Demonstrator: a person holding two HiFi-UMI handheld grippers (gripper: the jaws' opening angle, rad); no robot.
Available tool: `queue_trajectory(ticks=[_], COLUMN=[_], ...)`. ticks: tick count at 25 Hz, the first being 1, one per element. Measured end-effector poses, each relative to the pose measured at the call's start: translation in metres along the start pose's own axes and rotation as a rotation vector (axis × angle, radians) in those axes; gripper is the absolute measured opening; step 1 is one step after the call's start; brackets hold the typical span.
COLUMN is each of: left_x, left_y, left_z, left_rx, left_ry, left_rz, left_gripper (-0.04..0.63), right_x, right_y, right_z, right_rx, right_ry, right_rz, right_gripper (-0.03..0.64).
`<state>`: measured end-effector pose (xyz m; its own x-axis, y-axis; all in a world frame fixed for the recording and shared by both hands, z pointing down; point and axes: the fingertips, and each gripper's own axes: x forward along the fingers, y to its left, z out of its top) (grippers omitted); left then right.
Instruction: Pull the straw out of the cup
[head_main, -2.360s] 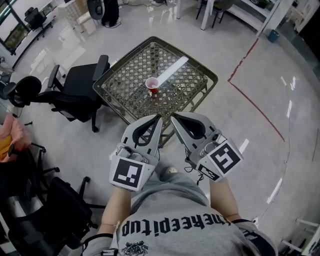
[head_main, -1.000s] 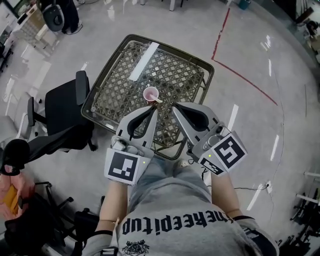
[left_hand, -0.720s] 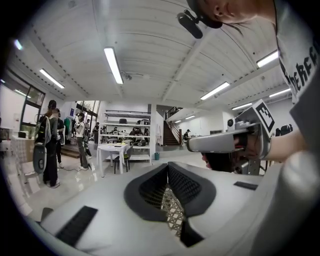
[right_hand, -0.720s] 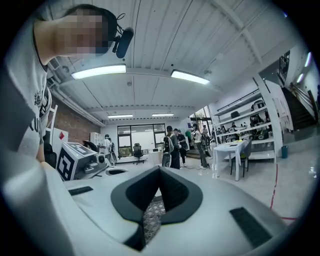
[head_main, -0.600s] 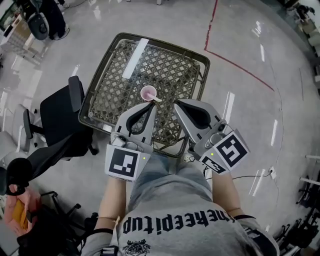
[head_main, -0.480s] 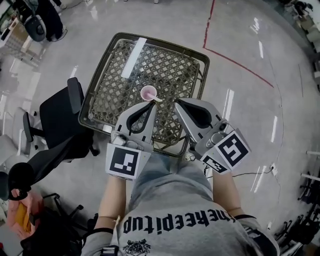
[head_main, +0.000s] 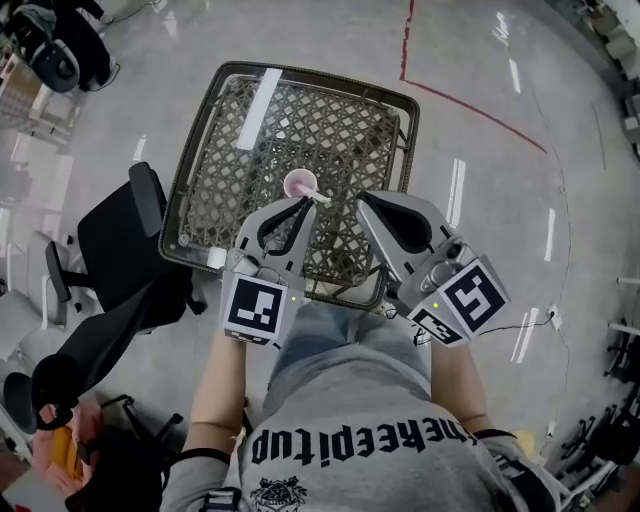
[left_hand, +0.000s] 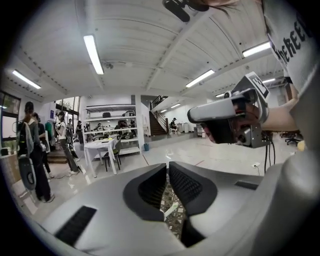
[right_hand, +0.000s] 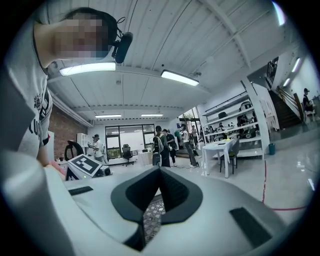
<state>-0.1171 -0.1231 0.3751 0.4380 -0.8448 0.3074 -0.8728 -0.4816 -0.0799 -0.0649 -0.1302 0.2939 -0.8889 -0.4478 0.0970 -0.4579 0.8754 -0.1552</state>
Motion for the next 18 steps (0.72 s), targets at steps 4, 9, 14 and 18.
queue_trajectory(ticks=[4,9,14,18], left_x=[0.011,0.025,0.035,0.045], left_y=[0.002,0.004,0.005,0.007], left_z=[-0.013,-0.049,-0.077,-0.093], left_rx=[0.083,0.163,0.222,0.272], left_ry=[0.011,0.099,0.153,0.186], left_rz=[-0.051,-0.101,-0.153,-0.184], left_gripper=[0.069,0.072,0.078,0.086], right_x=[0.002,0.004,0.004,0.003], right_y=[-0.004,-0.010,-0.013,-0.018], right_z=[-0.004,-0.010,-0.014,-0.014], right_rx=[0.008,0.015,0.019,0.022], right_ry=[0.010,0.021,0.035,0.042], right_rz=[-0.021,-0.041,-0.064,-0.082], right_gripper=[0.002,0.002,0.002,0.002])
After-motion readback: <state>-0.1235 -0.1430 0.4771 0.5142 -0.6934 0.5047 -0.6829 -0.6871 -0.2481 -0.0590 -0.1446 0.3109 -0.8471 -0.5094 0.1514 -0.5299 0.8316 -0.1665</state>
